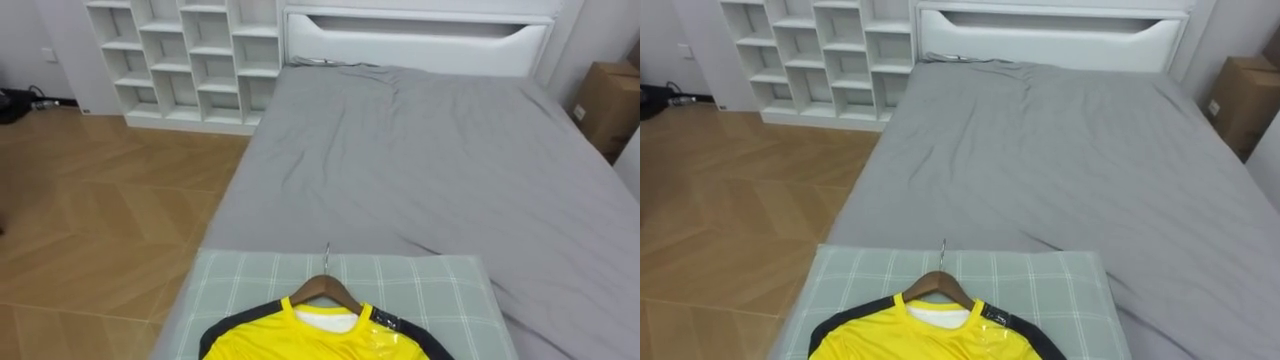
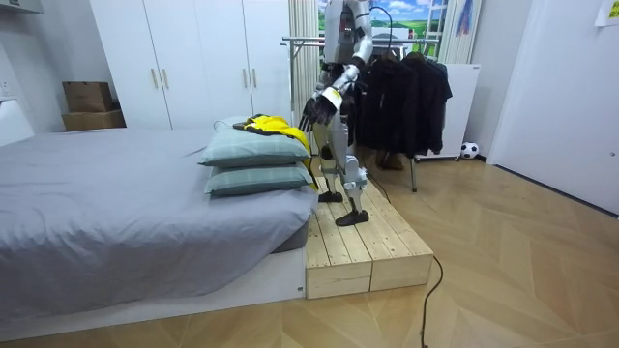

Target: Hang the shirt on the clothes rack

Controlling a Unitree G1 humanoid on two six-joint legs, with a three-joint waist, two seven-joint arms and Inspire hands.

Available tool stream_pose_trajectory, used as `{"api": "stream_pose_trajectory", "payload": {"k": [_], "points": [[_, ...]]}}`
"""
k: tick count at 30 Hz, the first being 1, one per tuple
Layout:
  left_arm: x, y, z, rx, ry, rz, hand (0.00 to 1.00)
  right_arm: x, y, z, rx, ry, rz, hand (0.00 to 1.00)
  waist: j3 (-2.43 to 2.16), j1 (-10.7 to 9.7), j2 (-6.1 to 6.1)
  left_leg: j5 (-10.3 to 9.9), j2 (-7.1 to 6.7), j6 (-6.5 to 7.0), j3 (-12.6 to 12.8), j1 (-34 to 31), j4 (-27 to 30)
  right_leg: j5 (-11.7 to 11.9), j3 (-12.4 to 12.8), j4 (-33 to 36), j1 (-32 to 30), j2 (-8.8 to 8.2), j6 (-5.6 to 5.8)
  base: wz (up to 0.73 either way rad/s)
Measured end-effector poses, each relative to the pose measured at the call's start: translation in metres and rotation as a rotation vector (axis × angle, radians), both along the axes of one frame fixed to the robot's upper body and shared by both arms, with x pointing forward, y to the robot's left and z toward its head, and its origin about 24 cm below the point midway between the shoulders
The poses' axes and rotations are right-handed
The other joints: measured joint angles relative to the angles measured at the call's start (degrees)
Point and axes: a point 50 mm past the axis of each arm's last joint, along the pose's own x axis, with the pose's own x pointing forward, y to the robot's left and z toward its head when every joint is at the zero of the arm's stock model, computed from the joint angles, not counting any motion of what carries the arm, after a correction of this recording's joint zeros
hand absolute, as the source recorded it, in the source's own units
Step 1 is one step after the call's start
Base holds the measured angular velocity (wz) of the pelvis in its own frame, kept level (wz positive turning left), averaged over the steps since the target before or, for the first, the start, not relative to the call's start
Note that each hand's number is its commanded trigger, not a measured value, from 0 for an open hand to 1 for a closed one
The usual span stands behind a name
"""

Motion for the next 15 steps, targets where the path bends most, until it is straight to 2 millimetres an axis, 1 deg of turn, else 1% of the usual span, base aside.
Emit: {"api": "stream_pose_trajectory", "payload": {"k": [3, 6, 11, 15], "points": [[0.014, -0.004, 0.011, 0.088, -0.052, -0.076, 0.0, 0.001, -0.001, 0.001, -0.003, -0.006, 0.008, 0.0, -0.02, -0.4, 0.03, 0.0, -0.06, 0.0, -0.1, 0.0, -0.1, -0.1, 0.4, 0.0, 0.0, 0.01, 0.1, 0.0], [0.019, -0.009, 0.013, 0.145, -0.043, -0.147, 0.0, 0.002, -0.002, 0.001, 0.004, -0.011, 0.024, 0.0, -0.13, -1.3, -0.05, 0.0, -0.08, 0.0, -0.1, 0.1, 0.0, -0.1, 0.5, 0.0, 0.1, 0.03, 0.09, 0.0], [0.026, -0.015, 0.014, 0.184, -0.041, -0.223, 0.0, 0.004, -0.002, 0.001, 0.0, -0.016, 0.042, 0.0, -0.09, -1.8, 0.06, 0.0, -0.12, 0.0, 0.0, 0.3, 0.0, -0.1, 1.5, 0.0, 0.1, 0.15, 0.09, 0.0], [0.035, -0.017, 0.023, 0.2, -0.091, -0.237, 0.0, 0.006, -0.003, 0.002, -0.001, -0.026, 0.071, 0.0, -0.06, -2.0, 0.26, 0.0, -0.12, 0.0, 0.1, 0.3, 0.0, -0.1, 1.7, -0.1, 0.1, 0.22, 0.09, 0.0]]}}
